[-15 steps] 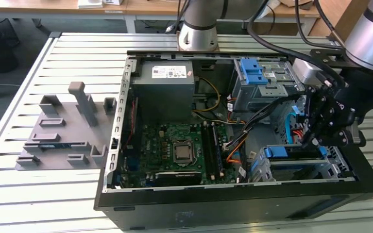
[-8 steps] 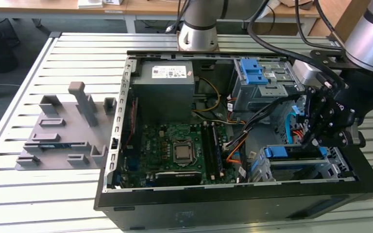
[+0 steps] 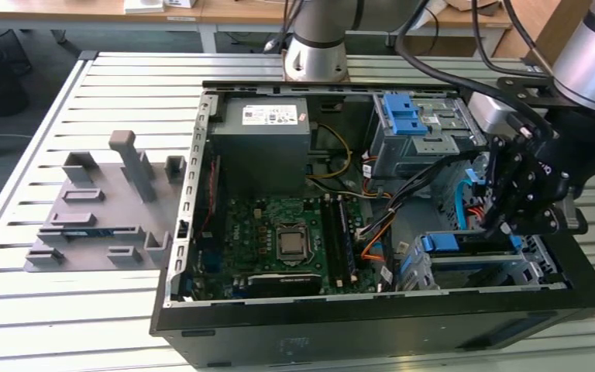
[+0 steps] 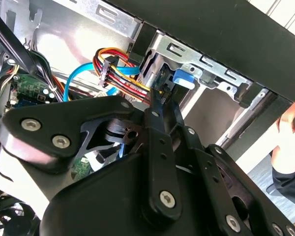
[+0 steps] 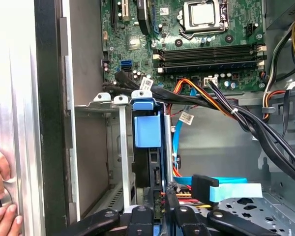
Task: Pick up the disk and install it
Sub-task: 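Insert the first disk wire, then insert the second disk wire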
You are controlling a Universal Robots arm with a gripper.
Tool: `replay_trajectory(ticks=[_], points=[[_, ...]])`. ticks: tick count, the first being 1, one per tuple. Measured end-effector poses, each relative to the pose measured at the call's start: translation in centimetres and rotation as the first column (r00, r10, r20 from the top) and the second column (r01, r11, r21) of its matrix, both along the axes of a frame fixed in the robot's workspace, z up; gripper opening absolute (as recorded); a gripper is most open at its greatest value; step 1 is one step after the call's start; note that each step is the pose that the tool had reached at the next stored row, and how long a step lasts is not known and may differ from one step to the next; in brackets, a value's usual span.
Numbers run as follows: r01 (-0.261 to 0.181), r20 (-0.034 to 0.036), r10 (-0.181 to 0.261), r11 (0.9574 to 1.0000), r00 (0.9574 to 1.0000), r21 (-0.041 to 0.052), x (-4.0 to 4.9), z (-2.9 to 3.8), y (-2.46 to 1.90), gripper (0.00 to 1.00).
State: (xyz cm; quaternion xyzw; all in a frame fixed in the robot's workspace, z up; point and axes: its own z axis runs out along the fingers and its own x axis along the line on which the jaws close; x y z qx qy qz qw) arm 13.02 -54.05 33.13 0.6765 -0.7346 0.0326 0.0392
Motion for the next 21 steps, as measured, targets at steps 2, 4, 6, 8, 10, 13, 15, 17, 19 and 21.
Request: replay_trajectory(ticks=[2,4,6,8,10,13,15,17,19,21], points=[[0.0,0.0,0.0,1.0,1.0,-0.0001,0.0,0.21,0.0,0.24],[0.0,0.0,0.0,1.0,1.0,-0.0001,0.0,0.39,0.0,0.24],[0.0,-0.0001,0.0,1.0,1.0,0.0001,0.0,0.43,0.0,0.22],[0.0,0.0,0.0,1.0,1.0,0.0,0.0,0.44,0.0,0.16],[0.0,-0.0001,0.0,1.0,1.0,-0.0002,0.0,0.45,0.0,0.11],[0.0,0.0,0.0,1.0,1.0,-0.0002,0.0,0.45,0.0,0.11],[0.0,0.0,0.0,1.0,1.0,-0.0002,0.0,0.45,0.0,0.11],[0.0,0.0,0.0,1.0,1.0,-0.0002,0.0,0.46,0.0,0.11],[0.0,-0.0001,0.0,1.0,1.0,-0.0001,0.0,0.46,0.0,0.11],[0.0,0.0,0.0,1.0,1.0,-0.0002,0.0,0.46,0.0,0.11]])
